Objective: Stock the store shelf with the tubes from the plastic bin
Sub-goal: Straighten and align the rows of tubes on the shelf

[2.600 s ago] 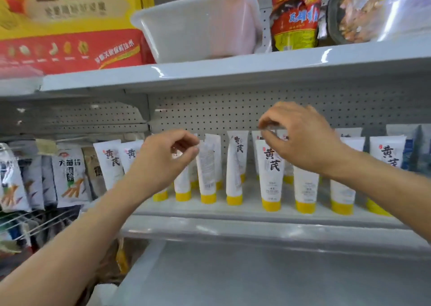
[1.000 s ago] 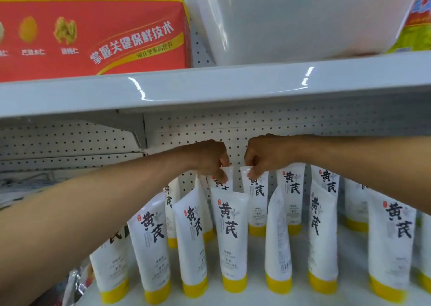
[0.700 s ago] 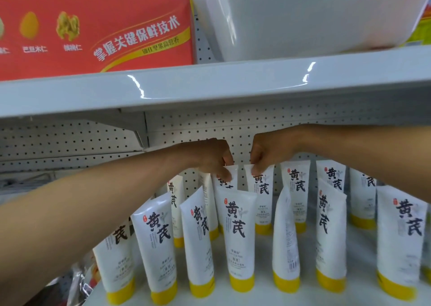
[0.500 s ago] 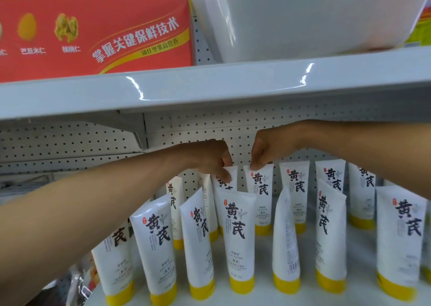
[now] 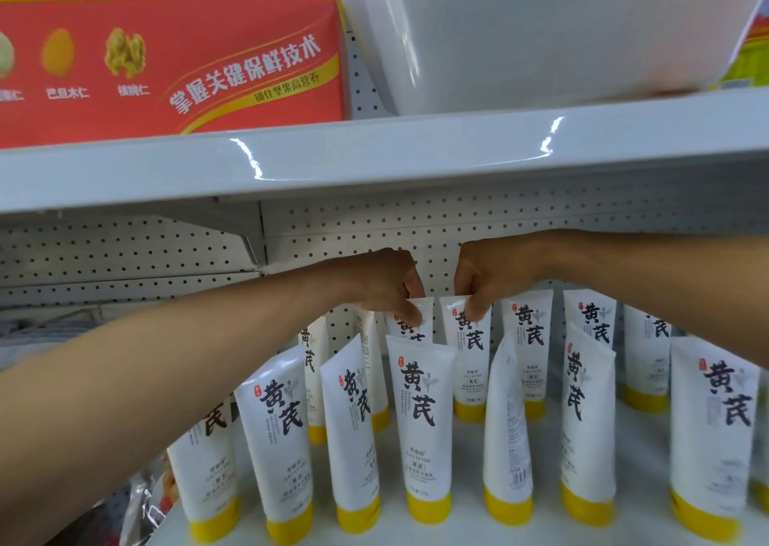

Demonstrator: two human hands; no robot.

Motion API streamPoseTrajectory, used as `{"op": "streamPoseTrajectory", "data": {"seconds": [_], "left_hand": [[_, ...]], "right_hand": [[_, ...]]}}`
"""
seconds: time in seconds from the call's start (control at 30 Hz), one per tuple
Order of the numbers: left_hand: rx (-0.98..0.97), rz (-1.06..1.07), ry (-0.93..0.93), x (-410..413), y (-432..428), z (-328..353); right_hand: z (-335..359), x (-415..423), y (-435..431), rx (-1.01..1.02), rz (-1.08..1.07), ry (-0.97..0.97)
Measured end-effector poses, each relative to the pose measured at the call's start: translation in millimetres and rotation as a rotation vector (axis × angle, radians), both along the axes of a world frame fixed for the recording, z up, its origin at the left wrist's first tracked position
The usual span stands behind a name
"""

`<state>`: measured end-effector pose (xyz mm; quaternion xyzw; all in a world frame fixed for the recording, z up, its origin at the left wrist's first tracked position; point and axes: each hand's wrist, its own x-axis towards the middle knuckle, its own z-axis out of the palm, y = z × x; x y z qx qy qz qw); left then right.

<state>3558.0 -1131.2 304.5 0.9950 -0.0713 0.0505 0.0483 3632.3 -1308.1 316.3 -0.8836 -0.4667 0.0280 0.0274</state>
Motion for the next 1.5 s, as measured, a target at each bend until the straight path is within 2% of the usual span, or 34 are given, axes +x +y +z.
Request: {"op": "streamPoseTrajectory", "data": {"seconds": [0.27,0.4,0.57,0.73,1.07,1.3,1.5], "left_hand": [[0.013,0.021,0.045,-2.9,0.3,1.2],[-0.114,0.009,0.014,-19.6,17.3,17.2],[-0.14,0.086,-0.011,-44.4,49.1,28.2],[-0.189,0.122,-0.017,-58.4,71.3,28.4],[-0.127,0.135,0.129,-79.0,94.3,19.3],[0.033,0.193,0.025,-71.1,92.5,6.6],[0.05,0.179,0.009,-72.2,101.1,3.6]], "right_hand": [[0.5,-4.3,-0.4,-0.002,-0.006,0.034],[3.3,-8.7,1.8,0.085,0.014,0.022],[11.5,-21.0,14.6,0.186,0.065,-0.022],[11.6,-28.2,40.0,0.2,0.128,-0.038],[7.3,-48.3,88.1,0.07,0.246,-0.046],[5.9,-49.6,104.6,0.048,0.267,-0.077],[2.0,-49.9,110.2,0.043,0.245,-0.096]]}}
